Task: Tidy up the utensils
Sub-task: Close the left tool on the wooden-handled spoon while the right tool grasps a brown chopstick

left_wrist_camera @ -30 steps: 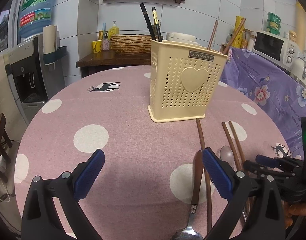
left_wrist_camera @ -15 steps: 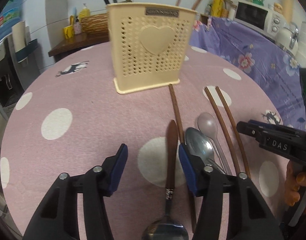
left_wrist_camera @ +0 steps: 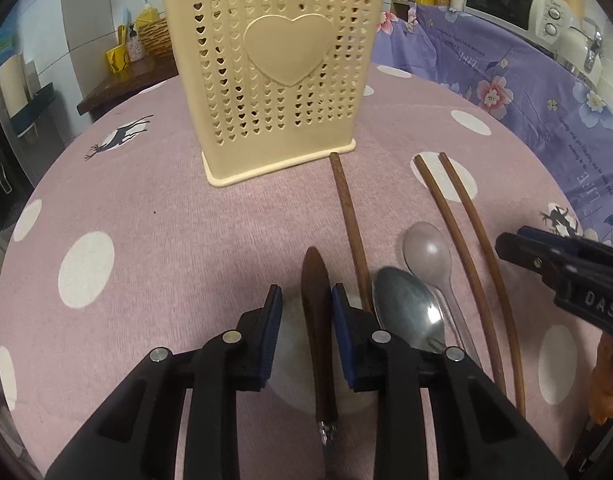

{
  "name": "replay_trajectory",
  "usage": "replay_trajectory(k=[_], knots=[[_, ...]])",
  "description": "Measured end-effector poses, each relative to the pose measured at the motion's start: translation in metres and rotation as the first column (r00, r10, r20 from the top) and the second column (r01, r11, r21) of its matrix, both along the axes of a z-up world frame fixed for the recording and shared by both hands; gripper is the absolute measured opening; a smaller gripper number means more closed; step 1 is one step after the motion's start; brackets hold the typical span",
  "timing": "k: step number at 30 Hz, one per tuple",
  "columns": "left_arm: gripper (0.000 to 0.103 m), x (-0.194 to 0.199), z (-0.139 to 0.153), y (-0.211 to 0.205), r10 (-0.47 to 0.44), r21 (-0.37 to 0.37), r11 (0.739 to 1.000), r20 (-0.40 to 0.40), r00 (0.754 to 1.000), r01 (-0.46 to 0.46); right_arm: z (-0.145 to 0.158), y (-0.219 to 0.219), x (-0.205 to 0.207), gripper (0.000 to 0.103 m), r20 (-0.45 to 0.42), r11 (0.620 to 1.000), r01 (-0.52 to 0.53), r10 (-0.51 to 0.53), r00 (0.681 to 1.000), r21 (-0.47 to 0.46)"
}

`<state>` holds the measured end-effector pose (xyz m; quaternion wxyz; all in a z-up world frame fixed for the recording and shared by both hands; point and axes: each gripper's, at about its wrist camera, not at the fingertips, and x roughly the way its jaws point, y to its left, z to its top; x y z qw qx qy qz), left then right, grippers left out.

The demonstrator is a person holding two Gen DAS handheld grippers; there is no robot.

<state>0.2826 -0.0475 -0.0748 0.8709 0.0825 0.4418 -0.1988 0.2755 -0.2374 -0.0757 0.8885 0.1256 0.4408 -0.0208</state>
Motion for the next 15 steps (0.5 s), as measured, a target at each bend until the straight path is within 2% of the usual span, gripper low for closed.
replay_trajectory(k=[4,15], knots=[[0.017,0.014,0.002,0.007,0.027,-0.033,0.999,-0.037,0.999,-0.029,0.002,-0.001,0.013,0.041,-0.006,1.0,0.004,-0.004,1.0,0.001],[0.017,0.011,0.001,0.011,0.057,-0.093,0.994,-0.075,0.996,-0.064,-0.006,-0.005,0.057,0.035,-0.058,0.998,0.056,-0.056,0.997,-0.011]])
